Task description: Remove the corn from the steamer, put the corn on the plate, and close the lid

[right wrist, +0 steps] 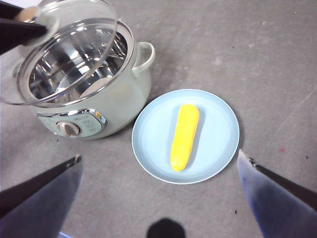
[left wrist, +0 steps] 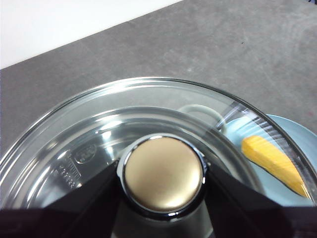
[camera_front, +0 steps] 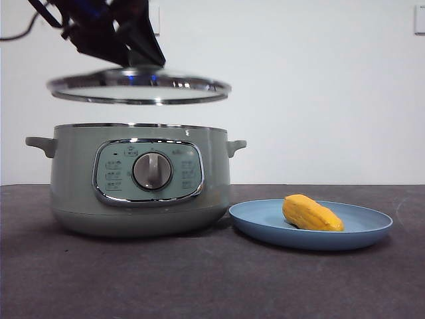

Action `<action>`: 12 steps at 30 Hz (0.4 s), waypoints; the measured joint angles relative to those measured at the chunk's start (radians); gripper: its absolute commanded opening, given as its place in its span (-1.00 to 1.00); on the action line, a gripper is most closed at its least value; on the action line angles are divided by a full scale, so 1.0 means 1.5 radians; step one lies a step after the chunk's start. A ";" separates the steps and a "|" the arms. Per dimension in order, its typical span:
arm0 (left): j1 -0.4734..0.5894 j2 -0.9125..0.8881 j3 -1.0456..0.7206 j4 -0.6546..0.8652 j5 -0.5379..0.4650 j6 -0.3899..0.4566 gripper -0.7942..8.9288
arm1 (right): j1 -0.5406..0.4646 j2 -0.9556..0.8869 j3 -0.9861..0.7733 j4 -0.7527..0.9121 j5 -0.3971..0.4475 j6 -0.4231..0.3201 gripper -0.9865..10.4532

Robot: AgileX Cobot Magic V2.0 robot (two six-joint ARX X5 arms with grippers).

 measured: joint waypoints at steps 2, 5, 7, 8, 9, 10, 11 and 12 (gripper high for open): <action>0.000 0.019 0.000 0.017 -0.001 0.003 -0.85 | 0.000 0.000 0.000 -0.004 0.000 0.000 0.27; 0.000 0.039 0.000 0.029 -0.005 0.003 -0.85 | 0.000 0.000 0.000 -0.015 0.000 0.000 0.27; 0.000 0.050 0.000 0.030 -0.016 0.005 -0.85 | 0.000 0.000 0.000 -0.021 0.000 0.000 0.27; 0.002 0.054 0.000 0.030 -0.018 0.008 -0.85 | 0.000 0.000 0.000 -0.021 0.000 0.000 0.27; 0.003 0.056 0.000 0.029 -0.019 0.010 -0.85 | 0.000 0.000 0.000 -0.021 0.000 0.000 0.27; 0.007 0.059 0.000 0.029 -0.018 0.011 -0.85 | 0.000 0.000 0.000 -0.022 0.000 0.000 0.27; 0.010 0.059 0.000 0.030 -0.019 0.013 -0.85 | 0.000 0.000 0.000 -0.022 0.000 0.000 0.27; 0.016 0.060 0.000 0.031 -0.020 0.015 -0.85 | 0.000 0.000 0.000 -0.022 0.000 0.000 0.27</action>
